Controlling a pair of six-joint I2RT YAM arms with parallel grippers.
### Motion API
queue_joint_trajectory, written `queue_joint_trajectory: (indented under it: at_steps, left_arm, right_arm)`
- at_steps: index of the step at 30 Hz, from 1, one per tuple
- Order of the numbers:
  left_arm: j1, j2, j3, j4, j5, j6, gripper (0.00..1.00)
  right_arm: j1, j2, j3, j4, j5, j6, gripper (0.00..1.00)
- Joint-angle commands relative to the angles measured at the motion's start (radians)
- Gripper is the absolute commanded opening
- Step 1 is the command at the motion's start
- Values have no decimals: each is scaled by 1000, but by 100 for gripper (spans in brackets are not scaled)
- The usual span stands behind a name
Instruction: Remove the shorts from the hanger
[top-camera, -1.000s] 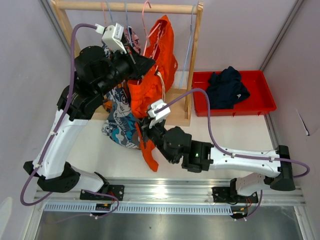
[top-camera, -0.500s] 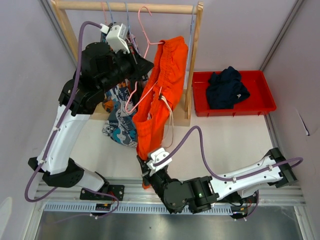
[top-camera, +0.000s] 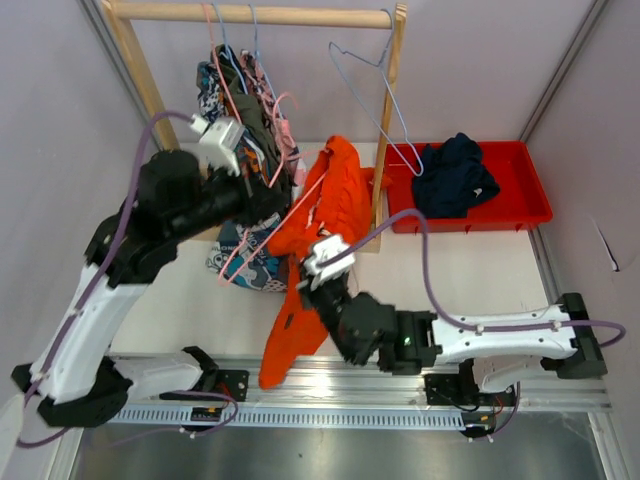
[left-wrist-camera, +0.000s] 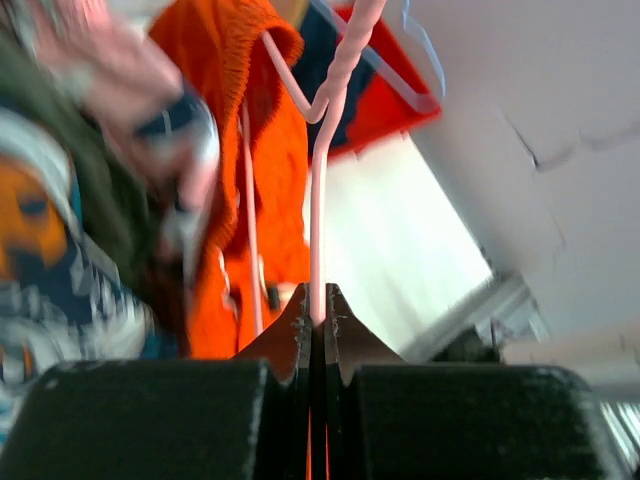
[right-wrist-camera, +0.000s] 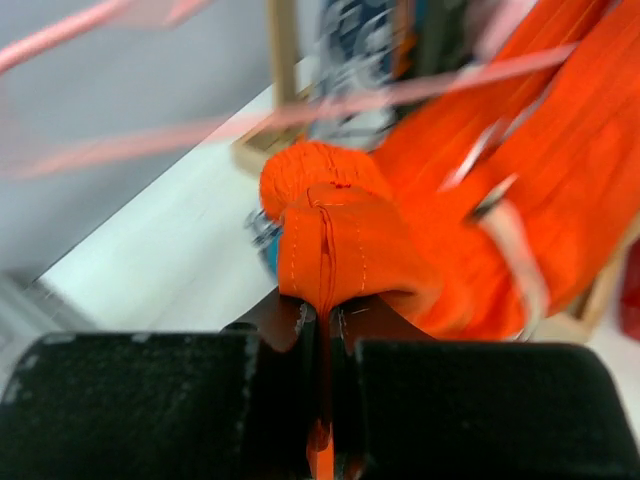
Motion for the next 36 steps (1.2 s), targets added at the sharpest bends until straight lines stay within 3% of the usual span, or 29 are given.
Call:
queue_joint_trajectory:
  at_steps: [1, 5, 9, 14, 17, 20, 22, 25, 31, 36]
  left_arm:
    - [-24, -156, -86, -22, 89, -21, 0]
    - [-26, -226, -114, -109, 157, -18, 0]
    - [-26, -219, -48, -205, 100, 24, 0]
    - [-26, -225, 6, -162, 48, 46, 0]
    - [-26, -243, -34, -87, 17, 48, 0]
    - [-24, -252, -92, -13, 44, 43, 0]
    - [-24, -251, -117, 25, 55, 45, 0]
    - [-24, -233, -117, 50, 55, 57, 0]
    - [-26, -174, -83, 71, 52, 83, 0]
    - [-26, -139, -49, 80, 48, 100, 0]
  right_arm:
    - [-109, -121, 82, 33, -60, -82, 0]
    - [-178, -203, 58, -55, -56, -42, 0]
    - [-168, -312, -17, -136, -14, 54, 0]
    - [-138, -462, -72, -301, 171, 82, 0]
    - [-170, -541, -59, -294, 214, -2, 0]
    - [-288, -561, -10, -236, 152, -146, 0]
    - [-446, -547, 56, -210, 27, -200, 0]
    - [-721, -465, 201, -309, -177, -199, 0]
    - [-1268, -229, 493, -420, -607, -33, 0]
    - [-1528, -15, 757, -408, -830, 82, 0]
